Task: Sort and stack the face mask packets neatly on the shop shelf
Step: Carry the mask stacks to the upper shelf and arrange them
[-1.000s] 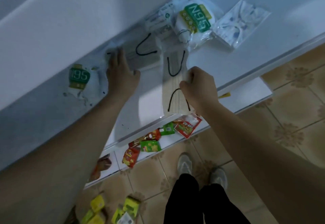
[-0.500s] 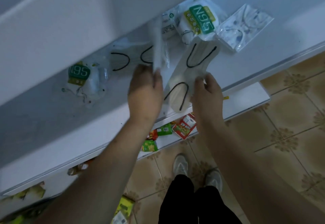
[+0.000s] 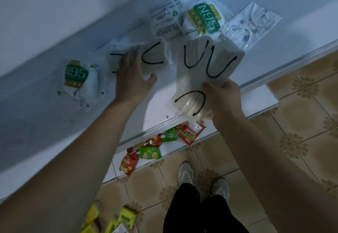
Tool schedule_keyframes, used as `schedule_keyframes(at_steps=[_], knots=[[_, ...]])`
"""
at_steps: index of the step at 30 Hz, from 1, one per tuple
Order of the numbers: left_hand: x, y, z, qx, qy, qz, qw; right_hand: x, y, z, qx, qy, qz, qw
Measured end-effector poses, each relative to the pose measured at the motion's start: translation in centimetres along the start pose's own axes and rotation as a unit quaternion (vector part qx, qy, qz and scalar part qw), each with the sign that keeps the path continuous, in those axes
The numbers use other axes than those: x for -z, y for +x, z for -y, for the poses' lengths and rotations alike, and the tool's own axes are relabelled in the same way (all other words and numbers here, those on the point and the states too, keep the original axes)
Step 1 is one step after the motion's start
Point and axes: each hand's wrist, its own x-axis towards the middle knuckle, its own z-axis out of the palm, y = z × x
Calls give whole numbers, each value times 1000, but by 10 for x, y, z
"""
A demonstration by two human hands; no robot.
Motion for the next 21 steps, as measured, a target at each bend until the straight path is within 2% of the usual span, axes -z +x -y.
schedule_keyframes(at_steps=[3, 5, 7, 9, 12, 13, 15, 17, 19, 20, 21], knots=[[-13, 20, 27, -35, 91, 3, 995, 6, -3, -8, 17, 22, -28, 999], [-13, 13, 28, -61, 102, -68, 991, 10, -6, -14, 19, 37, -38, 998], [-7, -1, 16, -41, 89, -109, 989, 11, -11, -17, 19, 39, -44, 998], [-3, -17, 1, -15, 52, -111, 992, 7, -16, -19, 22, 44, -29, 998], [-3, -55, -36, -67, -28, -124, 990, -6, -19, -17, 8, 89, 33, 995], [-4, -66, -48, -100, -51, -105, 988, -9, -21, -15, -6, 117, 79, 990], [-5, -79, -61, -142, -163, 20, 976, -10, -25, -12, 3, 147, 160, 976], [-3, -78, -59, -121, -296, 149, 936, -5, -25, -10, 31, 139, 180, 973], [-2, -65, -49, -63, -372, 170, 911, 1, -21, -12, 38, 99, 161, 981], [0, -56, -45, -37, -379, 149, 913, 2, -17, -14, 41, 62, 138, 988], [2, -44, -38, -27, -353, 107, 929, 2, -13, -16, 48, 22, 111, 992]])
